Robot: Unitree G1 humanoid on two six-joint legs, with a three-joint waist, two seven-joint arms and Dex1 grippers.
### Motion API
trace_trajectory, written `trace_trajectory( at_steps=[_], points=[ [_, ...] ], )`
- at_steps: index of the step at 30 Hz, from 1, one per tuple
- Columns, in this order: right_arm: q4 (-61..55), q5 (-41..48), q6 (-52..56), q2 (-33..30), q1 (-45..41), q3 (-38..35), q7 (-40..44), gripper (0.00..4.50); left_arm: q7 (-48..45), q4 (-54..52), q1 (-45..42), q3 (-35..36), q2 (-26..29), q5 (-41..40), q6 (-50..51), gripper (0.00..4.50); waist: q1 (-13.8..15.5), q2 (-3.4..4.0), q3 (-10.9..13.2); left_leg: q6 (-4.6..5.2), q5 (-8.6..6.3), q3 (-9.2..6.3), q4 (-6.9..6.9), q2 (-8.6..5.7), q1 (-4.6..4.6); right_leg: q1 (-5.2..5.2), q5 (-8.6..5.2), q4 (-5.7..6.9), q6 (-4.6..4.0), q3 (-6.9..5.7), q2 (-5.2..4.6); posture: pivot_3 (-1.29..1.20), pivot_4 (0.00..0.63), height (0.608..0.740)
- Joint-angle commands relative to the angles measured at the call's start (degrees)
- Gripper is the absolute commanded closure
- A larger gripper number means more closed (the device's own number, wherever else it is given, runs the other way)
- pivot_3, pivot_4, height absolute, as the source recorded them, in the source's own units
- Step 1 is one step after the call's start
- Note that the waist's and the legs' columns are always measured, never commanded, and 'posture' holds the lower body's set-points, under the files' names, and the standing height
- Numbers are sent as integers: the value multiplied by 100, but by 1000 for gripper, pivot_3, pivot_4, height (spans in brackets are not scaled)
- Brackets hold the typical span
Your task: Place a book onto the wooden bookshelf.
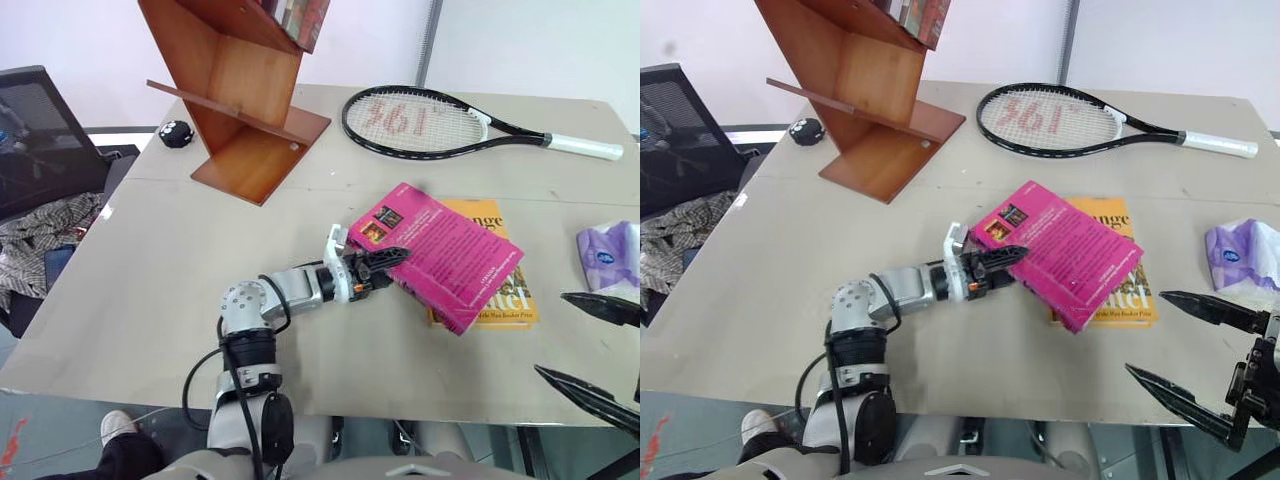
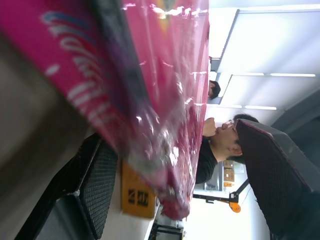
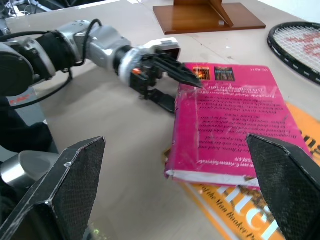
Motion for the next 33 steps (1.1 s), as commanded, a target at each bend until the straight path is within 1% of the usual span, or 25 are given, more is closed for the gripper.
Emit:
trace_trajectory(
  at_steps=[1,3,5,6,7,9,11,12,13,15,18,19,22,24,26,29,31,33],
  points=[
    [-119,107,-192,56,205,-219,-81,33,269,256,-199,29,-398,108,-598,737,9,2,-3,-1,-1,0,0,0,2,3,0,0,-3,-2,1,0,150,717],
    [-115,101,-248,56,291,-205,-119,33,220,309,-223,-13,-554,264,-828,737,12,1,-4,-2,-2,0,2,-1,4,9,0,-3,-4,-4,1,0,150,717],
    [-101,76,-302,43,324,-153,-171,33,281,450,-245,123,-698,286,-1140,737,12,1,-4,-2,-3,0,2,-3,3,10,-1,-9,-4,-4,2,0,150,717],
    [-102,69,-320,38,324,-116,-209,0,265,468,-241,156,-724,259,-1203,1272,14,2,-8,-2,-3,0,2,-3,2,10,-1,-11,-4,-5,2,0,150,717],
    [-101,66,-333,32,321,-83,-242,0,252,467,-233,166,-733,240,-1248,1604,13,4,-12,-2,-3,0,1,-3,3,10,-1,-11,-4,-4,2,0,150,717],
    [-107,69,-359,8,295,0,-320,0,222,391,-198,178,-666,224,-1330,2505,6,7,-15,-2,-3,0,1,-2,4,10,-1,-11,-4,-5,1,0,150,717],
    [-87,67,-391,-15,223,109,-420,0,32,236,-175,200,-530,184,-1386,3536,-13,7,-15,-3,-4,-3,1,-1,5,11,0,-10,-6,-6,1,0,150,717],
    [-61,56,-410,-24,160,179,-474,0,-200,65,-161,160,-401,163,-1329,3923,-18,8,-16,-3,-4,-3,1,-1,6,11,1,-10,-7,-7,2,0,150,717],
    [-38,40,-434,-25,87,260,-542,0,-467,-161,-139,69,-232,197,-1237,3976,-38,7,-15,-3,-4,-4,1,-1,6,11,1,-10,-7,-7,2,0,150,717],
    [35,-39,-508,-30,-147,468,-720,0,-1183,-726,-118,-254,227,535,-1180,3976,-60,1,-10,-3,-4,-4,1,0,3,7,2,-10,-8,-6,7,0,150,717],
    [96,-38,-589,-7,-536,821,-1003,0,-2433,-1540,-239,-829,1112,1514,-1738,3976,-52,-2,-7,1,1,0,-3,2,-11,-11,7,-7,-18,-5,30,0,150,717],
    [137,-70,-615,2,-729,997,-1133,0,-3010,-1792,-368,-1105,1521,2065,-2212,3976,-32,0,-7,1,2,2,-5,2,-13,-15,15,-6,-32,-5,31,0,150,717],
    [266,-234,-700,4,-1319,1544,-1452,0,-4522,-2228,-810,-1832,2588,3587,-3658,3976,9,7,-11,-4,1,9,-5,0,-15,-17,17,-7,-38,-3,28,0,150,717],
    [360,-301,-737,-9,-1657,1847,-1580,0,-5379,-2352,-1018,-2248,3142,4557,-4753,3976,10,3,-8,-5,-2,20,-4,-6,-19,-18,17,-20,-38,-1,18,0,150,717],
    [503,-444,-804,-8,-2040,2160,-1694,0,-6146,-2253,-1269,-2558,3651,5578,-6156,3976,-1,3,-8,4,-8,33,-5,-8,-19,-21,18,-29,-39,-2,16,0,150,717],
    [662,-494,-881,7,-2597,2509,-1835,0,-7037,-1812,-1777,-2596,4299,6599,-8049,3976,-4,7,-6,21,-15,44,-7,-9,-29,-30,20,-41,-40,1,7,0,150,717],
    [766,-485,-957,5,-2884,2627,-1856,0,-7439,-1156,-2364,-2429,4788,7047,-9063,3976,-10,6,-5,18,3,40,-5,-7,-46,-41,21,-44,-41,2,5,0,150,717],
    [879,-504,-1006,-2,-3076,2684,-1837,0,-7807,-535,-2872,-2344,5220,7320,-9758,3976,-19,6,-3,23,10,38,-5,-6,-60,-56,21,-40,-41,-1,14,0,150,717]
  ],
)
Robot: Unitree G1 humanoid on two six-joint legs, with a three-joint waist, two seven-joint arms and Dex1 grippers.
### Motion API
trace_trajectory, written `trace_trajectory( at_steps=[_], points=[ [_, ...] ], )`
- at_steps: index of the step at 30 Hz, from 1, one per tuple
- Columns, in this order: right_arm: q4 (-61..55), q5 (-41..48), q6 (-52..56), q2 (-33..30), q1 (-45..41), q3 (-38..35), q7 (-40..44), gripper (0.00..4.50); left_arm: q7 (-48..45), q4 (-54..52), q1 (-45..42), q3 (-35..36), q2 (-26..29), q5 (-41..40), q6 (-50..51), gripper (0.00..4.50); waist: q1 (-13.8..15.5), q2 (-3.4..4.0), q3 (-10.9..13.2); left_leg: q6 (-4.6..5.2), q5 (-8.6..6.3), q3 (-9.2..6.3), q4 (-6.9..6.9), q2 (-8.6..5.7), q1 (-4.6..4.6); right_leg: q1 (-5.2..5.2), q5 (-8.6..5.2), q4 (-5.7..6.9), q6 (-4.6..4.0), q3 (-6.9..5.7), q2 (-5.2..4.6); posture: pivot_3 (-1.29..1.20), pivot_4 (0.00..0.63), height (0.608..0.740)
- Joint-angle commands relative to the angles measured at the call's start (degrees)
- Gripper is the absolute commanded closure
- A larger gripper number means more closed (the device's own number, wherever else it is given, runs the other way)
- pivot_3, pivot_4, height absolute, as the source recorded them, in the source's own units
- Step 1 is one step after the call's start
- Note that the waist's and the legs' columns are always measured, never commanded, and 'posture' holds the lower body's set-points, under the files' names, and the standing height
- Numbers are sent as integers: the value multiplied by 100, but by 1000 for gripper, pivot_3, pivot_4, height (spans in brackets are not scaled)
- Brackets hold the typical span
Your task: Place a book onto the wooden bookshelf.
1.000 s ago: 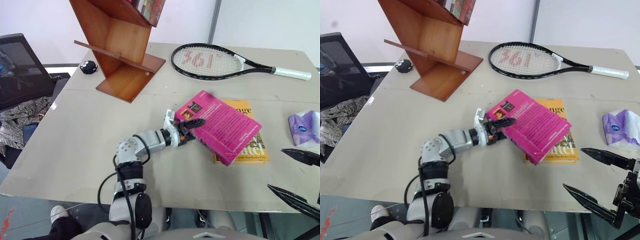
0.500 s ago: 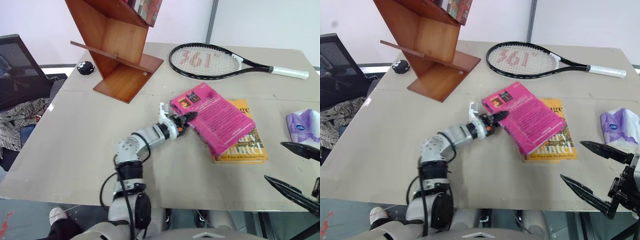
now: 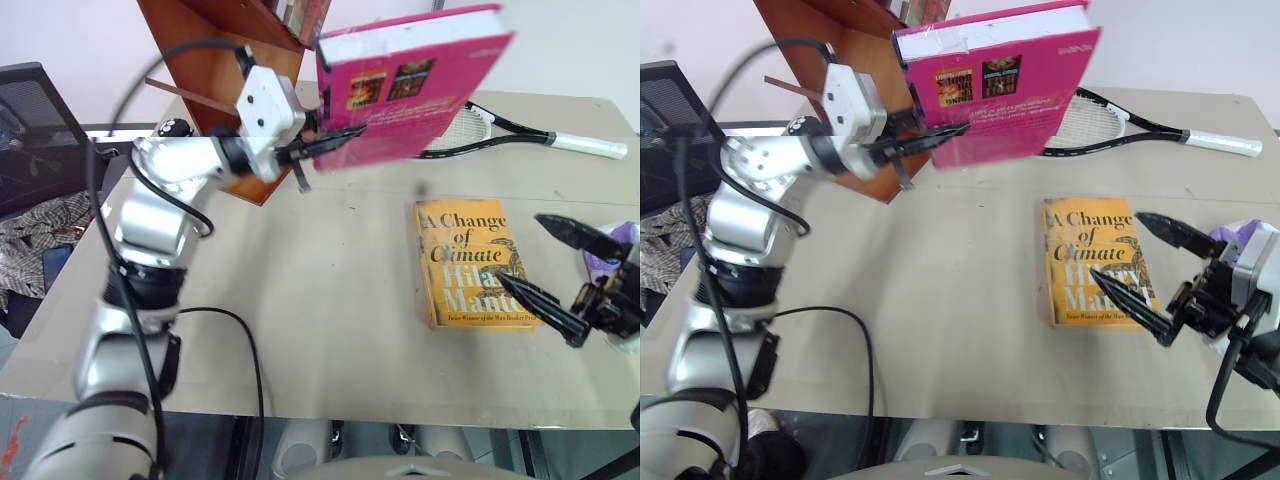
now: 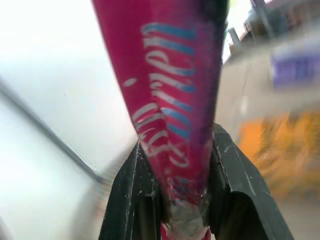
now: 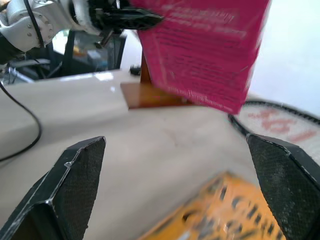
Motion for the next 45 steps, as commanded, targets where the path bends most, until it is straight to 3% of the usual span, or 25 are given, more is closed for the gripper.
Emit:
trace_trajectory(
  at_steps=[1,3,8,12,14,18,26,27,29,34,36,38,40,43,45],
  points=[
    [108,-22,-219,-22,-238,22,-14,0,-629,914,-839,392,710,527,-1390,3976,-21,-1,1,-1,1,-3,1,3,-13,-12,0,1,0,-4,7,0,150,717],
    [274,-106,-277,-26,-375,98,45,0,-994,1479,-1185,306,1248,880,-1805,3976,-39,1,0,-1,3,8,2,3,-21,-25,8,11,19,-11,15,0,150,717],
    [540,-256,-405,-6,-653,371,173,0,-1221,3085,-2050,-15,1860,1919,-2816,3976,-11,-5,4,0,2,6,12,-3,-26,-24,4,21,45,-19,19,0,150,717],
    [629,-340,-468,-6,-892,563,173,0,-779,4635,-2668,-487,1797,2910,-3640,3976,7,-8,5,26,-12,0,23,-6,-30,-21,-10,24,68,-20,17,0,150,717],
    [577,-336,-464,-21,-1001,578,88,0,114,5505,-2981,-1105,1729,4032,-3857,3976,3,-9,5,30,-13,4,29,-7,-28,-20,-9,27,70,-16,15,0,150,717],
    [263,-345,-406,-29,-922,377,-211,0,1070,6392,-3413,-1767,1372,5016,-3823,3976,17,-32,16,31,-13,-2,32,-9,-27,-19,-4,42,78,-17,13,0,150,717],
    [-503,-94,-258,-92,-262,-27,-634,0,1897,7018,-3452,-2163,972,5563,-3906,3976,9,-21,8,27,-10,-5,31,10,-11,-17,-3,64,77,-30,17,0,150,717],
    [-521,-64,-256,-108,-230,-68,-649,0,1683,7071,-3416,-1997,965,5334,-3987,3976,3,-21,8,27,-10,-3,32,12,-8,-14,-2,67,75,-31,14,0,150,717],
    [-523,17,-249,-158,-167,-178,-644,0,1299,7109,-3401,-1686,994,4910,-4146,2937,-15,-23,7,26,-10,1,33,12,0,-9,0,67,68,-29,10,0,150,717],
    [-393,77,-245,-288,-63,-290,-501,0,-41,6906,-3425,-820,1149,3664,-4459,862,-38,-25,7,27,-10,9,37,12,-25,-24,15,55,48,-28,8,0,150,717],
    [-233,25,-255,-339,-24,-293,-351,0,-1363,6454,-3314,-350,1194,2612,-4338,862,-47,-28,9,3,4,16,38,10,-28,-27,14,54,49,-29,10,0,150,717],
    [39,-164,-287,-433,86,-332,-81,0,-2771,5259,-2929,118,1285,1332,-2633,862,-56,-32,12,3,3,15,37,8,-34,-28,13,51,52,-32,10,0,150,717],
    [301,-248,-328,-483,156,-398,148,0,-3500,3686,-2130,227,1661,411,-959,862,-118,-31,15,4,2,10,36,7,-38,-27,11,50,54,-32,9,0,150,717],
    [689,-391,-378,-526,222,-456,421,0,-3345,1122,-988,535,2085,-1108,1914,862,-181,-29,15,4,2,12,36,5,-27,-22,8,53,59,-16,8,0,150,717],
    [958,-642,-446,-588,393,-496,696,0,-2732,-356,-349,799,2013,-2271,3601,862,-160,-28,16,3,3,7,42,8,-24,-17,4,56,64,-10,10,0,150,717]
  ],
)
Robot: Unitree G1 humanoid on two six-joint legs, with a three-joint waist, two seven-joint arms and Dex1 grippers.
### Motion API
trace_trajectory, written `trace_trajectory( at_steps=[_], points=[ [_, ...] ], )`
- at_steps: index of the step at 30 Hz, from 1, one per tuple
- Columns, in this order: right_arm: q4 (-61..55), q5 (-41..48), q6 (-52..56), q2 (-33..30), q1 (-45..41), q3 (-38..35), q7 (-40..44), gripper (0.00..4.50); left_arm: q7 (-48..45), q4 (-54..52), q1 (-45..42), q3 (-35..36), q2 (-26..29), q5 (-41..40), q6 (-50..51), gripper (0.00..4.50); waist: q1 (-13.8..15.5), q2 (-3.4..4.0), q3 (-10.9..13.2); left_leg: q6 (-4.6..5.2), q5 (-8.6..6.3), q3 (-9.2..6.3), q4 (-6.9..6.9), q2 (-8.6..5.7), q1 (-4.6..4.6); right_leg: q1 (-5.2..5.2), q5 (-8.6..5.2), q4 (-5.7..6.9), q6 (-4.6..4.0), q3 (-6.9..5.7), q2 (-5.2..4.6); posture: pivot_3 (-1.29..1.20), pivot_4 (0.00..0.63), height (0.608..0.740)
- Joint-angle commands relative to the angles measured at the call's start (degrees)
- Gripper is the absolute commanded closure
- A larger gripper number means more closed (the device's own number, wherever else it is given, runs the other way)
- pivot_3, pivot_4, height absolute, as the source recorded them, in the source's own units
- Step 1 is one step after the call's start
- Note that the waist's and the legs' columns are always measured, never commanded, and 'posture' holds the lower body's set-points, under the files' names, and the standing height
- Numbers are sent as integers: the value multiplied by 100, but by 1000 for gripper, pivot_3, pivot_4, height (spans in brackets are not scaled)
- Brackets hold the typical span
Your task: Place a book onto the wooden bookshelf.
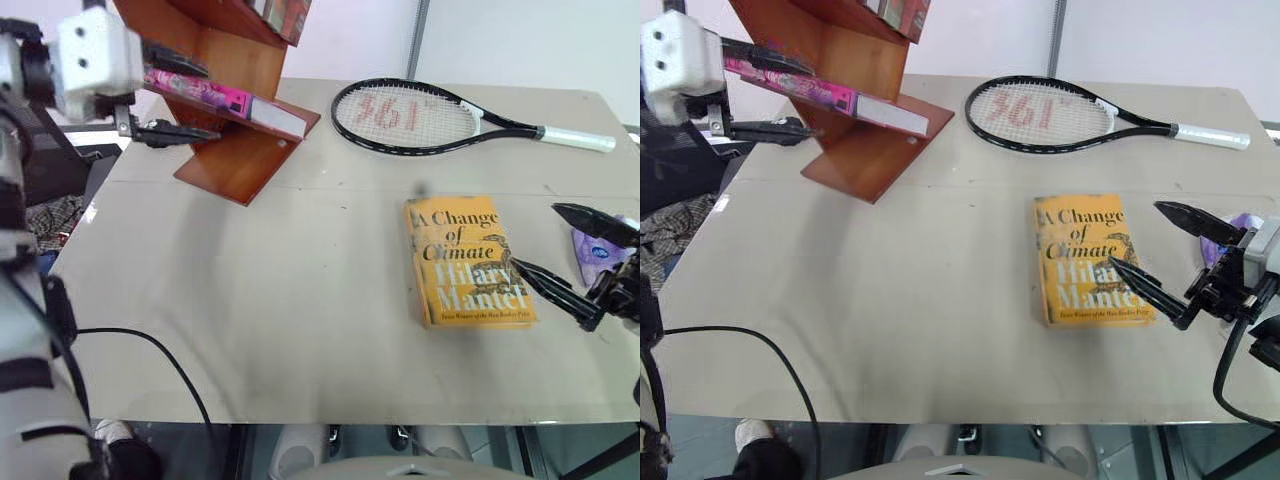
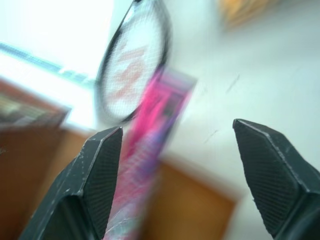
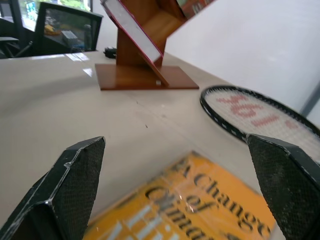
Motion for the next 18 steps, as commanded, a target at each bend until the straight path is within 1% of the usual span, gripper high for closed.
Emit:
trace_trajectory(
  at_steps=[1,3,5,6,7,8,10,12,15,17,18],
  points=[
    [295,-314,-198,-129,209,-274,416,0,970,-2341,648,557,-91,-1915,2628,862,32,2,0,1,0,-6,3,1,3,6,-12,-2,17,9,-2,0,150,717],
    [385,-434,-217,-99,435,-418,539,0,1894,-3055,1258,810,-525,-2349,3213,862,54,17,-2,1,0,-19,5,1,22,32,-14,-5,17,11,-1,0,150,717],
    [423,-594,-263,-25,780,-604,688,0,2681,-3671,1994,917,-1032,-2437,3383,862,54,39,-10,25,-16,-21,1,0,86,92,-26,-8,1,17,-4,0,150,717],
    [467,-676,-280,47,984,-718,722,0,3061,-3895,2473,909,-1356,-2324,3326,862,49,51,-15,25,-17,-22,-5,0,99,105,-29,-17,-4,18,-3,0,150,717],
    [489,-741,-301,126,1201,-831,778,0,3354,-4065,2935,878,-1599,-2151,3236,862,45,47,-13,25,-17,-20,-9,0,114,115,-29,-10,-4,22,-4,0,150,717],
    [525,-823,-346,207,1416,-925,852,0,3471,-4238,3378,840,-1724,-2010,3145,862,29,48,-13,23,-16,-20,-11,0,126,126,-29,-4,-4,23,-1,0,150,717],
    [614,-978,-474,375,1794,-1086,1002,0,3768,-4393,4062,936,-1955,-1891,3080,862,9,46,-12,14,-11,-15,-20,5,136,125,-28,-3,-6,32,1,0,150,717],
    [736,-1090,-589,492,2041,-1215,1092,0,3828,-4369,4761,962,-2005,-1536,2783,862,4,48,-13,8,-11,-13,-25,18,138,122,-29,-4,-8,34,0,0,150,717],
    [921,-1173,-697,587,2198,-1349,1152,0,3822,-4311,5618,1079,-2029,-1210,2358,862,25,50,-13,-22,-29,-1,-35,24,157,124,-29,-5,-11,46,-3,0,150,717],
    [1092,-1228,-748,612,2281,-1376,1226,0,3889,-4285,6060,1285,-2071,-1150,2258,862,24,82,-33,-30,-34,-1,-35,25,163,125,-25,-12,-18,41,-18,0,150,717],
    [1139,-1230,-782,625,2320,-1399,1277,0,3899,-4325,6208,1338,-2079,-1133,2205,862,24,82,-33,-32,-37,-1,-36,25,163,125,-26,-14,-18,42,-23,0,150,717]
  ],
)
